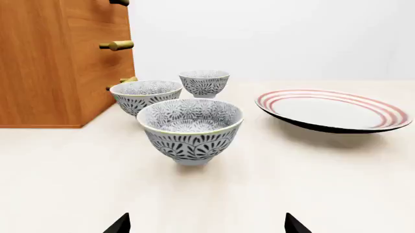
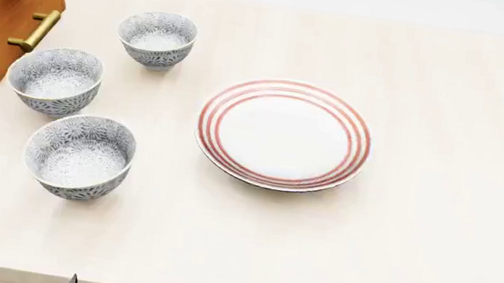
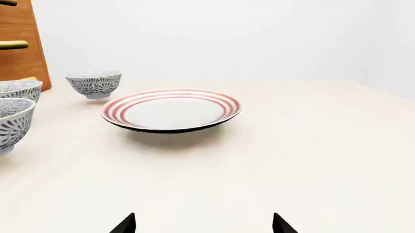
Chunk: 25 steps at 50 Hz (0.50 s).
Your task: Pick up the bowl and put it in the front on the plate.
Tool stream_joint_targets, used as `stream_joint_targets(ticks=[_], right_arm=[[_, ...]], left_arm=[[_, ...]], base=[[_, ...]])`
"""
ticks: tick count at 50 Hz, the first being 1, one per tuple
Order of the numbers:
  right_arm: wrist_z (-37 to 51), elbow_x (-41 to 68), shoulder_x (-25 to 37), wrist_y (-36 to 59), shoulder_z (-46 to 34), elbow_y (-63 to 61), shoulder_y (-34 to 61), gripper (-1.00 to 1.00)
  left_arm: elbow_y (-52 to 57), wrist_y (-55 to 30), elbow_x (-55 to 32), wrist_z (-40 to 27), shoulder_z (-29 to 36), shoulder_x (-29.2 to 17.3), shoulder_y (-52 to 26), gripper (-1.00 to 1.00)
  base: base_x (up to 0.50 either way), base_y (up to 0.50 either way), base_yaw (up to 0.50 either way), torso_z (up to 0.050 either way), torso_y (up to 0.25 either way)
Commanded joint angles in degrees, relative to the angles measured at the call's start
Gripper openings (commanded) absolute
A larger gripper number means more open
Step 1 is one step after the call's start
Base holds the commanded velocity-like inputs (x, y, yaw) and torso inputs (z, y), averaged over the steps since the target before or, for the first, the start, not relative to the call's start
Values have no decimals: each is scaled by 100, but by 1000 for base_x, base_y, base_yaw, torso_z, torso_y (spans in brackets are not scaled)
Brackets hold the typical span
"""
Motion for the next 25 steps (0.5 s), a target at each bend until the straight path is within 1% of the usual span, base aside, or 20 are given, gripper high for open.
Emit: stream_joint_targets(ticks=[1, 2, 3, 20, 22, 23, 24, 25], right_arm=[[72, 54, 54, 0, -72, 0, 0, 100], [-145, 177, 65, 859, -157, -54, -66, 100], [104, 116, 75, 42, -87, -19, 9, 100], [391, 367, 326, -12, -389, 1, 6, 100], [433, 386, 330, -206, -385, -20, -3, 100], [456, 367, 331, -499, -387, -23, -15, 100], [491, 228, 350, -1176, -424, -67, -45, 100], [513, 222, 349, -1431, -425, -57, -46, 100]], left_arm=[[0, 0, -56, -64, 64, -57, 0, 100], [262, -859, -120, 212, 293, -63, 20, 100], [84, -86, -73, -78, 125, -96, -3, 100], [62, 18, -338, -399, 369, -324, -8, 100], [90, 248, -229, -488, 403, -352, 16, 100], [120, 469, -173, -538, 413, -362, 40, 100], [210, 779, 13, -692, 412, -374, 63, 100], [237, 977, 96, -762, 417, -389, 71, 100]], base=[[0, 0, 0, 0, 0], [0, 0, 0, 0, 0], [0, 0, 0, 0, 0], [0, 0, 0, 0, 0], [0, 0, 0, 0, 0], [0, 0, 0, 0, 0], [0, 0, 0, 0, 0], [0, 0, 0, 0, 0]])
